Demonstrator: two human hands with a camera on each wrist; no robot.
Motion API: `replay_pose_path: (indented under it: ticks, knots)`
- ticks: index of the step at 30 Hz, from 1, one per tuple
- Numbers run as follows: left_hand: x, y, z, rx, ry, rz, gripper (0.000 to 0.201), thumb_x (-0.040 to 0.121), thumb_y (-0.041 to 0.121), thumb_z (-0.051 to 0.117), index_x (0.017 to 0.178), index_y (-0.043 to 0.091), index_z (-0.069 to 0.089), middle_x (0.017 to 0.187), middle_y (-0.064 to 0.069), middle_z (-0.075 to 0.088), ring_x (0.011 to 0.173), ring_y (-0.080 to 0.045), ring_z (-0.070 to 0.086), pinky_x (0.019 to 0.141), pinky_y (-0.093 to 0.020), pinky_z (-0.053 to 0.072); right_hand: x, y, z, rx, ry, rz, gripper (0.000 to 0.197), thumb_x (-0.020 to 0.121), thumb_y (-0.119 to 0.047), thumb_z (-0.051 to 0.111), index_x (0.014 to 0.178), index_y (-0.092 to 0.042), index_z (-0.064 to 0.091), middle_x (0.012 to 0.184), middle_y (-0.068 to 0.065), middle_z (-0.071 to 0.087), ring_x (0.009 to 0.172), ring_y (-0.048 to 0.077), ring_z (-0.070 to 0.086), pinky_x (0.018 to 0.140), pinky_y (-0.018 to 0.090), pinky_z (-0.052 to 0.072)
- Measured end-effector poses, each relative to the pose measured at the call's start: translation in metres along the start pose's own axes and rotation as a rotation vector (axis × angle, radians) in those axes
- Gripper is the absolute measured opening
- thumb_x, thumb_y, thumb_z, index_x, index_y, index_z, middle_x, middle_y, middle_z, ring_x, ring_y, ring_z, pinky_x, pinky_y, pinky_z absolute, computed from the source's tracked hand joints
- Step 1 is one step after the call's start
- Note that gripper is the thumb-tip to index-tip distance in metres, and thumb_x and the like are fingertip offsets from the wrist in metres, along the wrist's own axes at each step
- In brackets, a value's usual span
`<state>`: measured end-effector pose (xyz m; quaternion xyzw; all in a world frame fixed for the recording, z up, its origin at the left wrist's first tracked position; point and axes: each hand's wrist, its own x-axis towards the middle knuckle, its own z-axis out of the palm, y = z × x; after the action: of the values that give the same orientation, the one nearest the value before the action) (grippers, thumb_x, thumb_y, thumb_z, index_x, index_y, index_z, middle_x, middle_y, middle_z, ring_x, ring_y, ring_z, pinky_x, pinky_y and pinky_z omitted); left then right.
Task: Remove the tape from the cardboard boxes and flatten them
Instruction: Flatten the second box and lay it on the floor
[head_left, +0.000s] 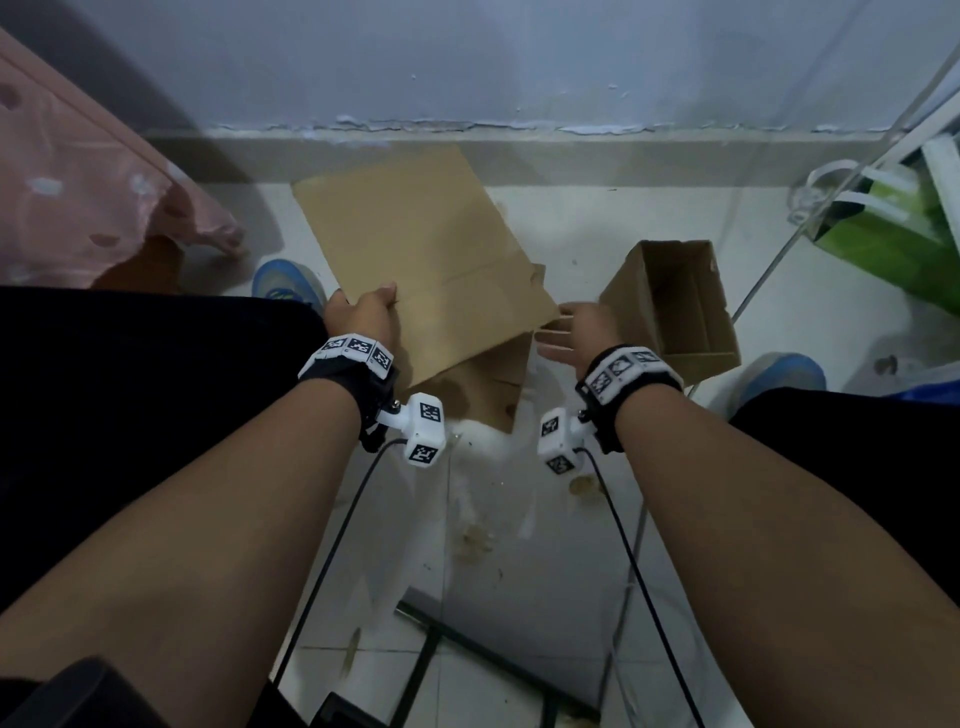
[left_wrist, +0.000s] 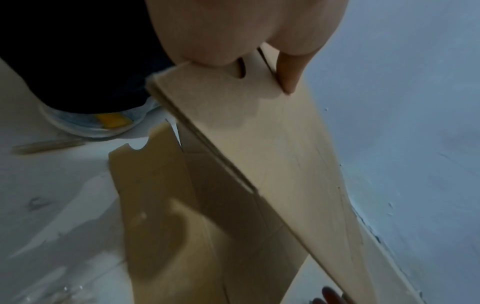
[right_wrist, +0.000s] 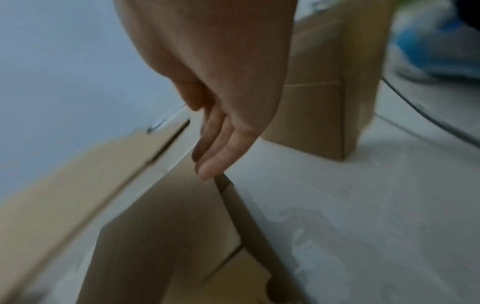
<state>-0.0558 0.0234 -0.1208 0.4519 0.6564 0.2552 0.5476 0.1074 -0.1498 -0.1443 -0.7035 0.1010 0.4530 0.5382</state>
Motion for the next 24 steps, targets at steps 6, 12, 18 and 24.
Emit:
replay_pose_path:
  ticks: [6, 12, 18, 24]
  knots:
    - [0.010, -0.009, 0.005, 0.285, -0.222, 0.128, 0.027, 0.084, 0.021, 0.083, 0.105, 0.013, 0.068, 0.089, 0.003, 0.070, 0.081, -0.018, 0.069, 0.065, -0.020, 0.055, 0.009, 0.014, 0.004, -0.281, -0.019, -0.049, 0.042, 0.090, -0.024, 0.077, 0.125, -0.004, 0.066, 0.123, 0.011, 0.069, 0.108, 0.031, 0.065, 0.097, 0.041, 0.053]
    - [0.025, -0.015, 0.008, 0.633, -0.133, 0.207, 0.057, 0.080, 0.040, 0.083, 0.121, 0.006, 0.063, 0.119, -0.011, 0.069, 0.108, -0.031, 0.065, 0.097, -0.044, 0.054, 0.010, 0.047, 0.011, -0.389, -0.067, 0.057, 0.023, 0.087, -0.023, 0.081, 0.097, -0.006, 0.069, 0.099, 0.013, 0.070, 0.087, 0.029, 0.067, 0.070, 0.038, 0.058]
    - [0.035, -0.035, 0.016, 0.819, -0.170, 0.164, 0.067, 0.081, 0.044, 0.076, 0.133, 0.010, 0.053, 0.133, -0.018, 0.059, 0.122, -0.039, 0.057, 0.104, -0.048, 0.049, 0.020, 0.054, 0.025, -0.648, 0.074, -0.012, 0.030, 0.083, -0.026, 0.074, 0.103, -0.004, 0.071, 0.099, 0.016, 0.070, 0.074, 0.022, 0.064, 0.079, 0.036, 0.061]
    - [0.054, -0.056, 0.024, 0.989, -0.207, -0.053, 0.100, 0.074, 0.049, 0.077, 0.155, 0.027, 0.022, 0.152, -0.018, 0.038, 0.138, -0.042, 0.042, 0.112, -0.050, 0.040, 0.034, 0.063, 0.039, -0.875, 0.085, 0.084, 0.044, 0.094, -0.018, 0.062, 0.134, -0.001, 0.054, 0.126, 0.016, 0.065, 0.105, 0.030, 0.066, 0.075, 0.031, 0.049]
